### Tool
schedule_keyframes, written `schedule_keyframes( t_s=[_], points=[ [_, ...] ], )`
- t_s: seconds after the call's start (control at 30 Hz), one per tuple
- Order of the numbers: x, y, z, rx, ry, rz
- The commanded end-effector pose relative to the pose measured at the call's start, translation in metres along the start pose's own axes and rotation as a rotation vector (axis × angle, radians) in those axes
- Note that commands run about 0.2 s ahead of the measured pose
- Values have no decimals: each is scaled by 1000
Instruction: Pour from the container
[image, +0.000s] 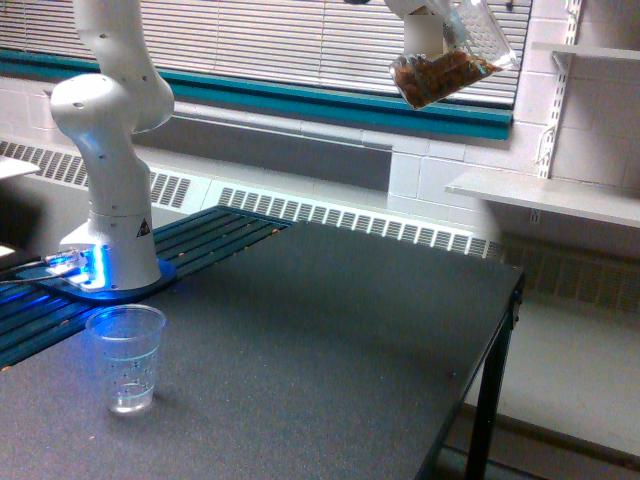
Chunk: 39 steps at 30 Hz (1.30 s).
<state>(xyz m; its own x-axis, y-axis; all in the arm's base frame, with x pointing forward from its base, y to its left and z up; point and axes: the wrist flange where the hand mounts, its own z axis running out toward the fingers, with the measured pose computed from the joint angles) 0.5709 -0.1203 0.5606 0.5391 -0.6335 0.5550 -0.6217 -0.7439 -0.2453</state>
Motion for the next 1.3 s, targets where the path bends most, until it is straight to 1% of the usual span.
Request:
schedule_keyframes(
  t_s=[0.03,0.13,0.27,0.3,0.37,0.43,0.5,0.57,0.73,0.8,0.97,1.03,1.1,1.13,1.2,1.27,1.3],
  points=[
    [10,11,0,1,20,21],
    [15,20,0,-7,35,25],
    [16,29,2,-11,38,26],
    [16,32,4,-11,38,24],
    [21,41,3,-22,51,18],
    [23,51,4,-30,52,20],
    [30,63,2,-45,70,5],
    [32,74,4,-51,72,4],
    [44,108,3,-86,96,-20],
    [45,122,4,-97,96,-20],
    [53,157,1,-130,120,-43],
    [51,170,3,-135,112,-43],
    [51,183,2,-146,119,-45],
    [48,188,5,-143,112,-42],
    [47,203,3,-155,121,-45],
    [43,214,5,-154,114,-44],
    [42,221,4,-161,122,-46]
  ],
)
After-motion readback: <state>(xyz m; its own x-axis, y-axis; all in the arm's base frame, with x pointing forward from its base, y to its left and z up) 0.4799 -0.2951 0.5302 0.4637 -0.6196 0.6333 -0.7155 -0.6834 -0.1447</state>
